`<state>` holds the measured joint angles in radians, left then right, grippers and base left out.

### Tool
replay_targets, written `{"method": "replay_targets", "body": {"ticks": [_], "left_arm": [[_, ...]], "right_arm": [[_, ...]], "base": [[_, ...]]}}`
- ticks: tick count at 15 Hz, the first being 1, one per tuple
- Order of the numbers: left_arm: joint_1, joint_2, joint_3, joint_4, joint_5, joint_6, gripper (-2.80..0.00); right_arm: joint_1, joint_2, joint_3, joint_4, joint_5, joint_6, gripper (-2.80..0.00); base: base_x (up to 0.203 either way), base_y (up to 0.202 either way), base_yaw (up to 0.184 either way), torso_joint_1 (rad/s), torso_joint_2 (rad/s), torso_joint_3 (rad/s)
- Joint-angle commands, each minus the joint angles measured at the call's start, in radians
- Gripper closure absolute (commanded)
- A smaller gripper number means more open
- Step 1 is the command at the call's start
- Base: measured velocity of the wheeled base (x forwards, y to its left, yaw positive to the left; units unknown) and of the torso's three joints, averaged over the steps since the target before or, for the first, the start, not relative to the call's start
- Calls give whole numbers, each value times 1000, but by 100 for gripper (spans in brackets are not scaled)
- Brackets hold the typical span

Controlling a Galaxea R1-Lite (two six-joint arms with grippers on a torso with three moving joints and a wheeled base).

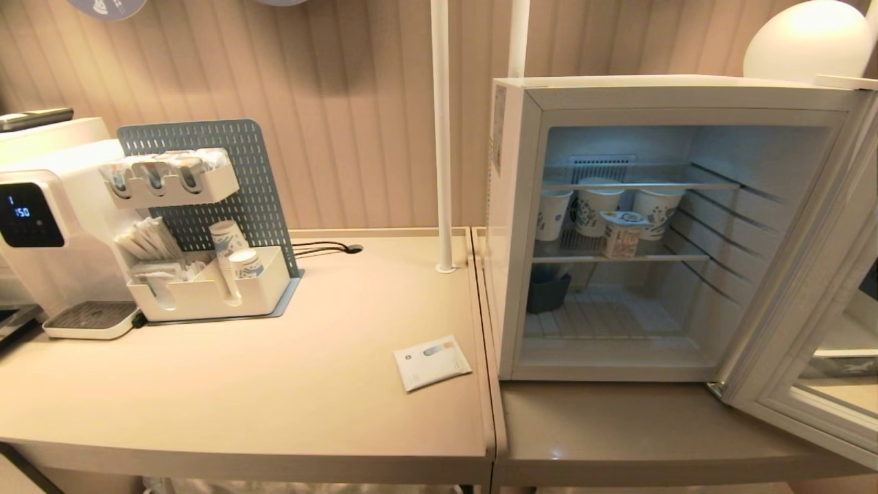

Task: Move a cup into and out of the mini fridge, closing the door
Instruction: Take the yoghurt out of the freezer

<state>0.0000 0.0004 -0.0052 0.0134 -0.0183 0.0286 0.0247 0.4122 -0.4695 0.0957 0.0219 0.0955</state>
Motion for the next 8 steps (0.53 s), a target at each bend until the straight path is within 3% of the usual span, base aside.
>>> {"method": "replay_targets", "body": {"ticks": [1, 6, 7, 8], "left_arm": [[0, -2, 0, -1, 4, -6, 0], [0, -2, -1, -1, 11, -18, 0], [0, -2, 1, -1, 12, -21, 0], [0, -2, 1, -1, 12, -22, 0]], "right_arm": [[19, 398, -66, -47, 38, 5, 0], [34, 963, -126, -343, 106, 5, 0], [36, 1058, -145, -411, 112, 1, -280], [38, 1143, -174, -470, 118, -2, -280]], "base": [[0, 0, 0, 0, 0, 0], [0, 0, 0, 0, 0, 0], [0, 0, 0, 0, 0, 0], [0, 0, 0, 0, 0, 0]]}}
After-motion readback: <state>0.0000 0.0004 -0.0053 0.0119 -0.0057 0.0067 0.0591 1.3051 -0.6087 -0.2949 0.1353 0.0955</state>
